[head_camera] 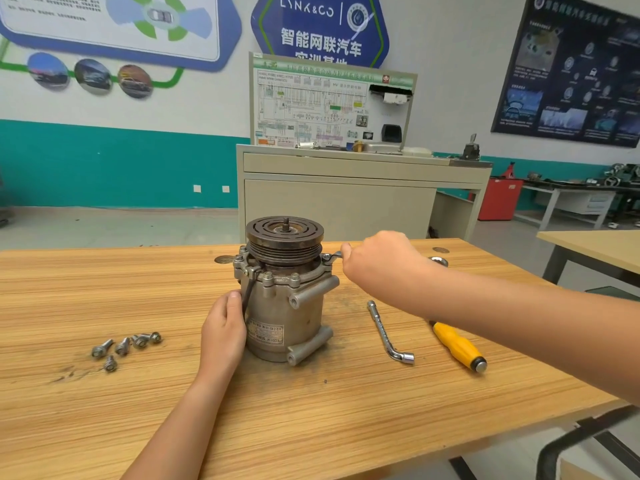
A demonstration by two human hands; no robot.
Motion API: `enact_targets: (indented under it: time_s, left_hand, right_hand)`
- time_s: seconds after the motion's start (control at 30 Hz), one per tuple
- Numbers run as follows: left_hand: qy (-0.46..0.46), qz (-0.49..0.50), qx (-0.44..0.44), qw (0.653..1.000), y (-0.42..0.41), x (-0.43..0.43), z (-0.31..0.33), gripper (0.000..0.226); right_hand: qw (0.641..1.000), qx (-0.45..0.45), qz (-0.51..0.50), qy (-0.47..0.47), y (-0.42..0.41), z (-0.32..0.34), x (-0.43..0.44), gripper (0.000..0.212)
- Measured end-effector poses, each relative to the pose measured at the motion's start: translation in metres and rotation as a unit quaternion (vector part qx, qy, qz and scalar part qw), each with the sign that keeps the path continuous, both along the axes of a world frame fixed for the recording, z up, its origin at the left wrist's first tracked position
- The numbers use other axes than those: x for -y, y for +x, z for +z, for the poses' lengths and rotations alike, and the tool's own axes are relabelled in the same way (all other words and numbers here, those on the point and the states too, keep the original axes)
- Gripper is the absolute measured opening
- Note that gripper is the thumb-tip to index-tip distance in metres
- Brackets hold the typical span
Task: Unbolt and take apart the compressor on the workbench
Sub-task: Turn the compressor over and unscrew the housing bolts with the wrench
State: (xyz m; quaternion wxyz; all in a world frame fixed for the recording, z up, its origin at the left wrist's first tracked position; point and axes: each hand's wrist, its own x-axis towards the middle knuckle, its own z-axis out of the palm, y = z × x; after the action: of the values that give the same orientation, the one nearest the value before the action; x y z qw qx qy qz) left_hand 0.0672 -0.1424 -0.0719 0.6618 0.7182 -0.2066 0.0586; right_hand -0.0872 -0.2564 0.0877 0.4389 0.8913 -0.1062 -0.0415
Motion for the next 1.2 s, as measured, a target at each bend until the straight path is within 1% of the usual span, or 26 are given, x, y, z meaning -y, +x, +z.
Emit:
enact_targets:
  time_s: [0.07, 0.17, 0.27, 0.43, 0.53, 0.63, 0.77, 0.93, 1.03, 1.13, 1.17, 1.2]
  left_hand:
    - [-0.002, 0.000, -0.001, 1.000, 0.000, 0.000, 0.000, 0.036]
    - [-0.001, 0.000, -0.001, 1.000, 0.002, 0.000, -0.001, 0.038]
    - [-0.003, 0.001, 0.000, 1.000, 0.002, 0.001, -0.002, 0.040]
    - [-0.006, 0.003, 0.002, 1.000, 0.001, 0.000, -0.002, 0.037]
    - [-0.010, 0.002, -0.001, 1.000, 0.000, 0.000, 0.000, 0.035]
    - [-0.010, 0.001, -0.004, 1.000, 0.000, 0.001, 0.001, 0.035]
    - [-0.012, 0.002, -0.005, 1.000, -0.001, 0.000, 0.001, 0.034]
    - [-0.021, -0.008, -0.002, 1.000, -0.001, -0.001, -0.001, 0.033]
    - [-0.023, -0.009, -0.001, 1.000, 0.000, -0.001, -0.001, 0.032]
    - [-0.022, -0.003, -0.003, 1.000, 0.000, -0.001, 0.000, 0.032]
    - [-0.021, -0.001, -0.004, 1.000, 0.000, -0.001, 0.000, 0.032]
    - [-0.021, 0.001, -0.006, 1.000, 0.001, -0.001, 0.000, 0.033]
  right_hand:
    - [1.000, -0.013, 0.015, -0.019, -0.003, 0.004, 0.002, 0.046]
    - [0.999, -0.009, 0.022, -0.024, -0.006, -0.001, 0.002, 0.048]
    - [1.000, 0.005, 0.016, -0.015, -0.004, -0.005, 0.006, 0.047]
    - [0.999, 0.031, 0.015, -0.003, 0.000, -0.002, 0.020, 0.038]
    - [0.999, 0.042, 0.033, 0.003, 0.001, -0.003, 0.031, 0.036]
    - [0.996, 0.065, 0.065, 0.021, 0.000, -0.004, 0.051, 0.042]
    - [0.995, 0.075, 0.059, 0.017, 0.008, -0.009, 0.076, 0.047]
    - [0.989, 0.119, 0.076, 0.045, 0.047, -0.022, 0.093, 0.031]
    - [0.981, 0.146, 0.119, 0.055, 0.075, -0.033, 0.094, 0.032]
    - [0.974, 0.151, 0.152, 0.078, 0.089, -0.034, 0.093, 0.037]
    - [0.970, 0.160, 0.160, 0.092, 0.089, -0.034, 0.094, 0.037]
    - [0.960, 0.188, 0.166, 0.122, 0.087, -0.035, 0.095, 0.035]
